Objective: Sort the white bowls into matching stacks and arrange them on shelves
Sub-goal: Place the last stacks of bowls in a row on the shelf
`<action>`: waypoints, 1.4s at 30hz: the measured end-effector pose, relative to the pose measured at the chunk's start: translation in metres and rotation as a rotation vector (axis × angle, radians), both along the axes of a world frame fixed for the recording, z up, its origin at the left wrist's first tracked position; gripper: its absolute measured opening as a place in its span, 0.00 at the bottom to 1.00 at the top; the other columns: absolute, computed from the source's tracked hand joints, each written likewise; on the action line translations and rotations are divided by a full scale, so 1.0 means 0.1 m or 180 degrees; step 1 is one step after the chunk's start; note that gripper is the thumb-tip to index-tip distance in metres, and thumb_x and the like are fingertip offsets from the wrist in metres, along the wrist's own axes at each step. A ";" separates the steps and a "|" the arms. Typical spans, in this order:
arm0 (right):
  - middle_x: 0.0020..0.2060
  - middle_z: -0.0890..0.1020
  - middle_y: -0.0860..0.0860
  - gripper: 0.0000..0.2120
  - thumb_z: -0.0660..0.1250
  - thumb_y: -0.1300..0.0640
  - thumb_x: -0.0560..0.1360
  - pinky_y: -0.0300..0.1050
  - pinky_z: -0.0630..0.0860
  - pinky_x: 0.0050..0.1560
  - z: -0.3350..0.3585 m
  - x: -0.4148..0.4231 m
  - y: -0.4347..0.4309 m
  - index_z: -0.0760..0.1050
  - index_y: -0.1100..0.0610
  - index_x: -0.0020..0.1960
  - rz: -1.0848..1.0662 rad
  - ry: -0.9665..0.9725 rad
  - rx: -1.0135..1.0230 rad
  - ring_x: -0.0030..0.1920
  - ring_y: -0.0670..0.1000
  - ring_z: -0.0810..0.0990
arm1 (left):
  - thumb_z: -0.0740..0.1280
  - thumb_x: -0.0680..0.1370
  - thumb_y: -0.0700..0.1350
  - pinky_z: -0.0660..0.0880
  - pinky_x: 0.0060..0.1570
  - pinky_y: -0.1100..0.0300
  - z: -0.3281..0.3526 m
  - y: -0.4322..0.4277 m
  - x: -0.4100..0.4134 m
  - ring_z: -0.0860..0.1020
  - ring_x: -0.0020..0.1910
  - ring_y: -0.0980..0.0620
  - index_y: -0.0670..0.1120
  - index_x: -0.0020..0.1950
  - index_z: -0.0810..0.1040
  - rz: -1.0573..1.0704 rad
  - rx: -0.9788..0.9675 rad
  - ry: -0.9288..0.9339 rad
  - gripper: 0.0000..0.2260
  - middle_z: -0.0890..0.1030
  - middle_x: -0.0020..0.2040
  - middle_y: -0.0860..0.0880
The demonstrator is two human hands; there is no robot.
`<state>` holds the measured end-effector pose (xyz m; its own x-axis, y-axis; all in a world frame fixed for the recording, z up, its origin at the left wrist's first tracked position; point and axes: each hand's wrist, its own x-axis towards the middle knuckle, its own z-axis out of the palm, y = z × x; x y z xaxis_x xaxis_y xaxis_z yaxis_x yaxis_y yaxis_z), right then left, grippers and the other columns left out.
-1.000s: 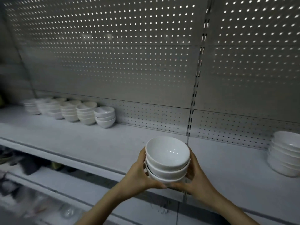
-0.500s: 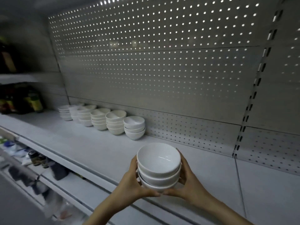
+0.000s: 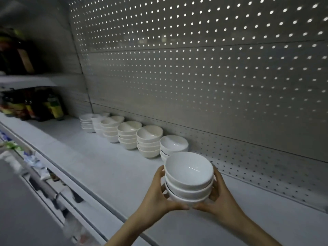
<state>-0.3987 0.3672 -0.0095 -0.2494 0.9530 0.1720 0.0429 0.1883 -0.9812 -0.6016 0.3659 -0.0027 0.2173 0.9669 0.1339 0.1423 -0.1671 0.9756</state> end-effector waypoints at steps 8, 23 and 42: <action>0.61 0.74 0.36 0.55 0.84 0.47 0.45 0.32 0.76 0.51 0.18 -0.26 0.50 0.61 0.38 0.67 -0.0489 0.0107 -0.0037 0.59 0.37 0.76 | 0.83 0.57 0.40 0.76 0.60 0.56 -0.03 0.68 -0.19 0.76 0.62 0.54 0.53 0.68 0.67 -0.0014 -0.0078 -0.0422 0.44 0.76 0.64 0.50; 0.56 0.78 0.37 0.51 0.83 0.56 0.50 0.33 0.76 0.48 0.35 -0.57 1.41 0.62 0.52 0.68 -0.0934 -0.0222 -0.0130 0.56 0.37 0.78 | 0.80 0.63 0.43 0.71 0.52 0.74 0.09 1.71 -0.42 0.73 0.58 0.69 0.63 0.61 0.70 -0.0116 0.0468 -0.0541 0.33 0.76 0.57 0.71; 0.66 0.70 0.46 0.54 0.82 0.42 0.49 0.31 0.72 0.56 0.02 -0.45 1.80 0.59 0.50 0.68 -0.0890 -0.0660 -0.0437 0.62 0.36 0.72 | 0.68 0.60 0.72 0.57 0.60 0.79 -0.49 2.16 -0.25 0.61 0.65 0.75 0.62 0.69 0.58 0.0205 0.1256 -0.0024 0.42 0.64 0.67 0.63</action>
